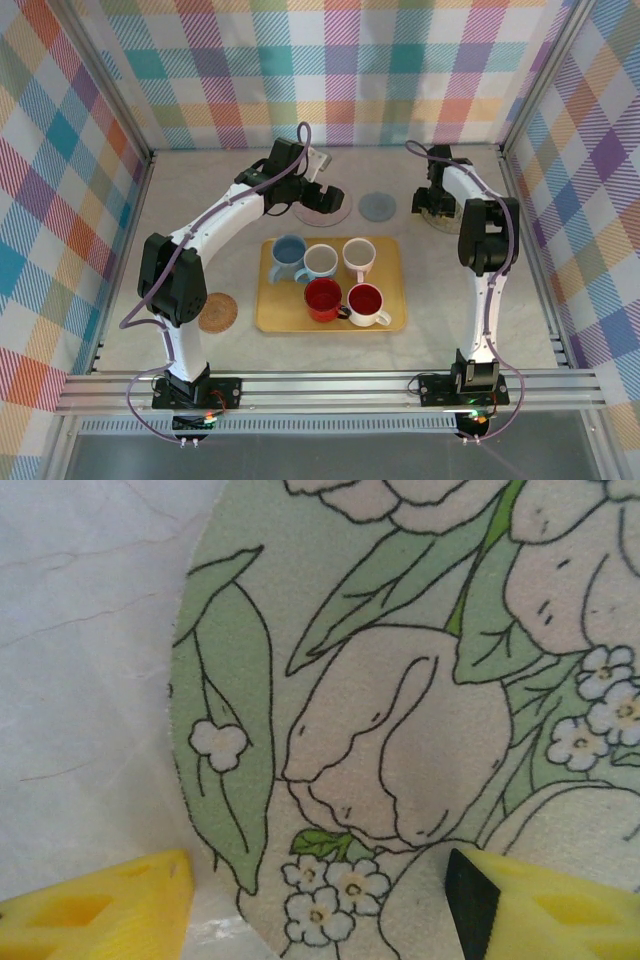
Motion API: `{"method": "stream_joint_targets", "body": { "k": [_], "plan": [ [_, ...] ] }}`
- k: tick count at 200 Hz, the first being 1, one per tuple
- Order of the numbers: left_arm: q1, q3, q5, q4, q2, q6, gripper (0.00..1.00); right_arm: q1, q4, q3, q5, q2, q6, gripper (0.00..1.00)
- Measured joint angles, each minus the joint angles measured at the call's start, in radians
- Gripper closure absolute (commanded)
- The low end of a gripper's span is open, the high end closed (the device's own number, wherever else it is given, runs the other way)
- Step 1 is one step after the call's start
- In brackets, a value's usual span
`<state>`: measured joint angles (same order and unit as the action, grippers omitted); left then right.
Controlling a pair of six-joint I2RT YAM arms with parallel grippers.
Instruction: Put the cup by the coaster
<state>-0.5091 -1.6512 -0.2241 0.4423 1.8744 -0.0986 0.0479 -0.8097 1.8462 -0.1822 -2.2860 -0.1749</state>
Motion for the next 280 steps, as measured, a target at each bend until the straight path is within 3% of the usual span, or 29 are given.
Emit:
{"method": "stream_joint_targets", "body": {
  "k": [33, 109, 140, 197, 280],
  "plan": [
    [0.0, 0.0, 0.0, 0.004, 0.0, -0.001, 0.0, -0.006, -0.035, 0.056, -0.002, -0.031, -0.001, 0.4],
    [0.0, -0.001, 0.008, 0.032, 0.0, -0.012, 0.0, -0.009, -0.046, 0.069, -0.011, -0.04, 0.006, 0.7],
    [0.0, -0.001, 0.008, 0.049, 0.0, -0.012, 0.0, -0.01, -0.043, 0.061, 0.007, -0.034, 0.017, 0.78],
    [0.0, -0.019, 0.016, 0.079, 0.002, -0.015, 0.0, -0.004, -0.064, 0.076, 0.056, -0.034, 0.026, 0.81],
    [0.0, -0.035, 0.016, 0.106, 0.005, -0.016, 0.0, 0.038, -0.105, 0.132, 0.122, -0.064, 0.025, 0.77]
  ]
}}
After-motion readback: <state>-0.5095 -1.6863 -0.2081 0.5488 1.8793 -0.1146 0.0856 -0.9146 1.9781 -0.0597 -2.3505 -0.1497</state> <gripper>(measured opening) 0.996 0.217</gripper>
